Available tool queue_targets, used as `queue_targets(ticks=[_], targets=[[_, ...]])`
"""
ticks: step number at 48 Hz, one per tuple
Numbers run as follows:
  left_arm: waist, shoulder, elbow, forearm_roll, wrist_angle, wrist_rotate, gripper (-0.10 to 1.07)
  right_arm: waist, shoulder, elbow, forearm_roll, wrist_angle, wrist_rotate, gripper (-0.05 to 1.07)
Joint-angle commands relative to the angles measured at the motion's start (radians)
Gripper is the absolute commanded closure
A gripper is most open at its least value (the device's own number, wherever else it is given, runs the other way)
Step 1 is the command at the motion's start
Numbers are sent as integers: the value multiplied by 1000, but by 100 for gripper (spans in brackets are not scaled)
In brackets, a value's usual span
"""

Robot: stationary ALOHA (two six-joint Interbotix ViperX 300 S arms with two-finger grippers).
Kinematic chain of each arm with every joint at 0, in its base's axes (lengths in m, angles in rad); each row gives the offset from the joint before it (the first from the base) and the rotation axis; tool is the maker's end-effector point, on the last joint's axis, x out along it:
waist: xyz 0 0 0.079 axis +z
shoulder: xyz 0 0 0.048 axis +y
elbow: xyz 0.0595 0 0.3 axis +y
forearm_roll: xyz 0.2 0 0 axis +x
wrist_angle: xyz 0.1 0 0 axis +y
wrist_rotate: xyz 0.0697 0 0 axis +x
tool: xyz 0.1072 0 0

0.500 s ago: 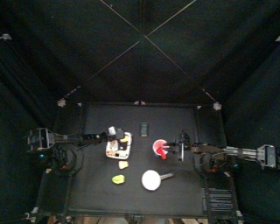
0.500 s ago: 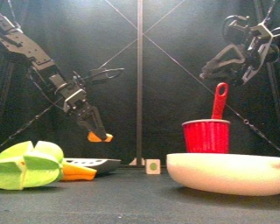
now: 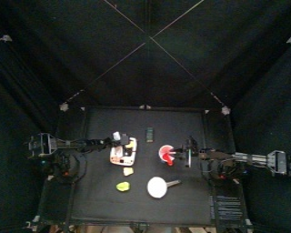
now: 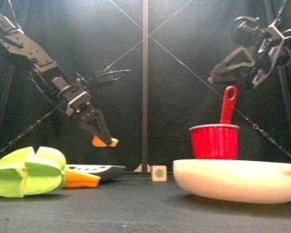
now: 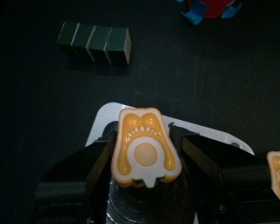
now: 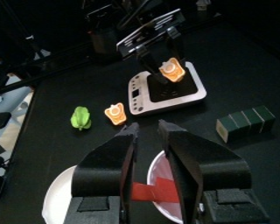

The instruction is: Place squash half below stove

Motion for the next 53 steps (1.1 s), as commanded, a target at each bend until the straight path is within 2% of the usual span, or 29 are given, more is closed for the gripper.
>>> queue_targets(ticks=[1, 11, 21, 29, 39, 53], targets=[[-9, -15, -37, -3, 3, 0, 26, -2, -2, -9, 3, -8, 2, 35], [-23, -3, -98, -26, 11, -5, 26, -2, -2, -9, 3, -8, 2, 35], [-23, 49, -213, -95, 12, -6, 26, -2, -2, -5, 0, -8, 0, 35], [-15, 155, -333, -121, 11, -8, 26, -2, -12, 12, -5, -3, 2, 35], [-6, 301, -491, -172, 9, -9, 26, -2, -75, 44, 2, 14, 11, 35], [20, 430, -647, -229, 3, -9, 26, -2, -152, 101, 3, 43, 14, 35]])
